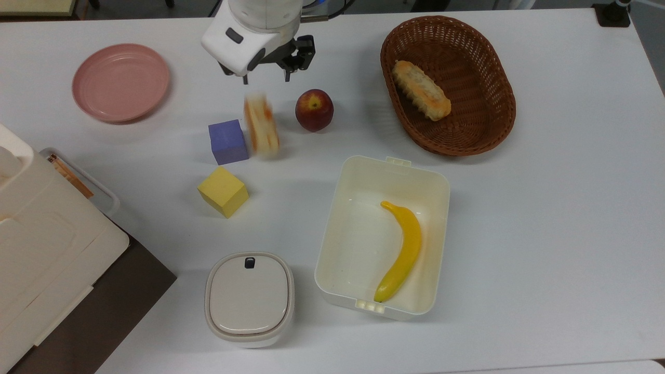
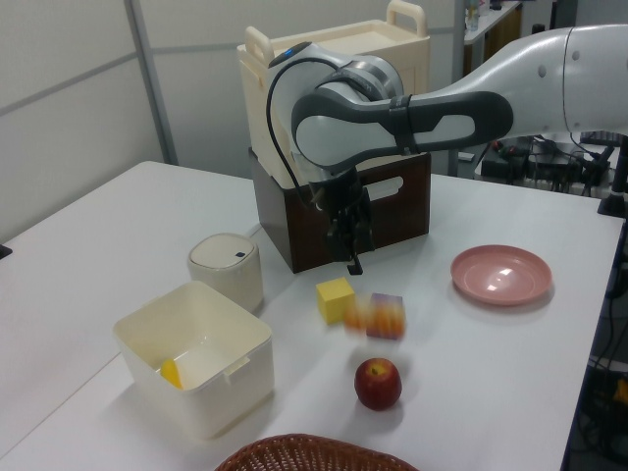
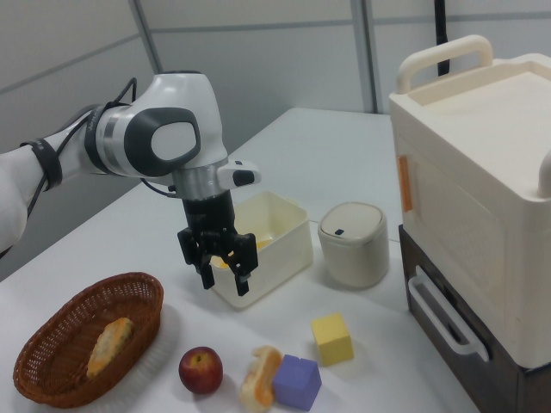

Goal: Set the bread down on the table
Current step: 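Open the gripper and raise it away from the roll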

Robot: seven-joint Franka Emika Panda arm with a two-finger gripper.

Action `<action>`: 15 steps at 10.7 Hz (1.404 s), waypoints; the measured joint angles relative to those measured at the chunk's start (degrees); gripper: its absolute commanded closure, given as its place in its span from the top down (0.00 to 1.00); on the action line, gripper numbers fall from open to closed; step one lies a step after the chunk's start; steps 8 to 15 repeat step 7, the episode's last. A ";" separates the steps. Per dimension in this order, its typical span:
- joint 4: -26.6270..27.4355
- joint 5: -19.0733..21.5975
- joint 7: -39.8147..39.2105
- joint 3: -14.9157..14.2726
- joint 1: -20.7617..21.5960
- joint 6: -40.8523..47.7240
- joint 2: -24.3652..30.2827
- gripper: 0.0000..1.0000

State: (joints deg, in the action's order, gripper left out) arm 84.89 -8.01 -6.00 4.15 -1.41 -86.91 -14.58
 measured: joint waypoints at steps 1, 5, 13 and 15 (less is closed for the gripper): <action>0.00 -0.05 0.00 -0.04 -0.23 0.00 0.00 1.00; -0.52 -0.19 -0.01 -0.27 -2.37 -0.04 0.30 1.00; -1.50 -0.22 -0.01 -1.47 -2.71 -0.80 0.43 1.00; -1.50 -0.22 -0.01 -1.47 -2.71 -0.80 0.43 1.00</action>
